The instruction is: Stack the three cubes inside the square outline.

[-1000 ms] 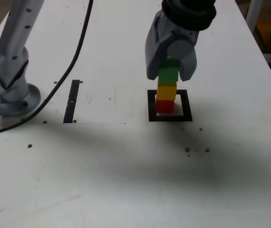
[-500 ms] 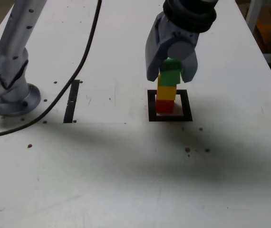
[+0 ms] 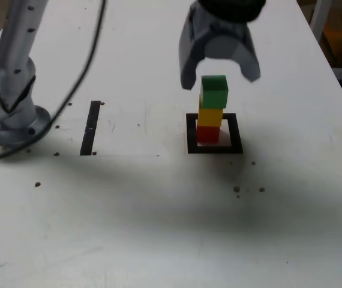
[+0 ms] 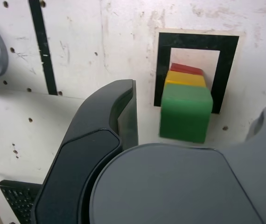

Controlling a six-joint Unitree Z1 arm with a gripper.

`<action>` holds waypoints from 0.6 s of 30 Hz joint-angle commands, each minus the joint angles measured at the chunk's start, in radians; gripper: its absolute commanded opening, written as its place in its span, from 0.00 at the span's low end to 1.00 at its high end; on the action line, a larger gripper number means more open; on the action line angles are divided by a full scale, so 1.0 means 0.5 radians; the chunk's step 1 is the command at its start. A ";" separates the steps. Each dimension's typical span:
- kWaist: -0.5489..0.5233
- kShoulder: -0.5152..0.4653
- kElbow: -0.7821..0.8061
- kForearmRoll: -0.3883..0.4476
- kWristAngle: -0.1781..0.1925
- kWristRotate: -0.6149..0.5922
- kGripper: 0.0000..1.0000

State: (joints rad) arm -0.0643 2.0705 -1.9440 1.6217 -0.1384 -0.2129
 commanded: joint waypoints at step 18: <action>0.007 -1.105 1.284 -0.125 -0.046 0.143 1.00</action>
State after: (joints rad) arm -0.0627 1.5880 -1.4717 1.5781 -0.1676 -0.1428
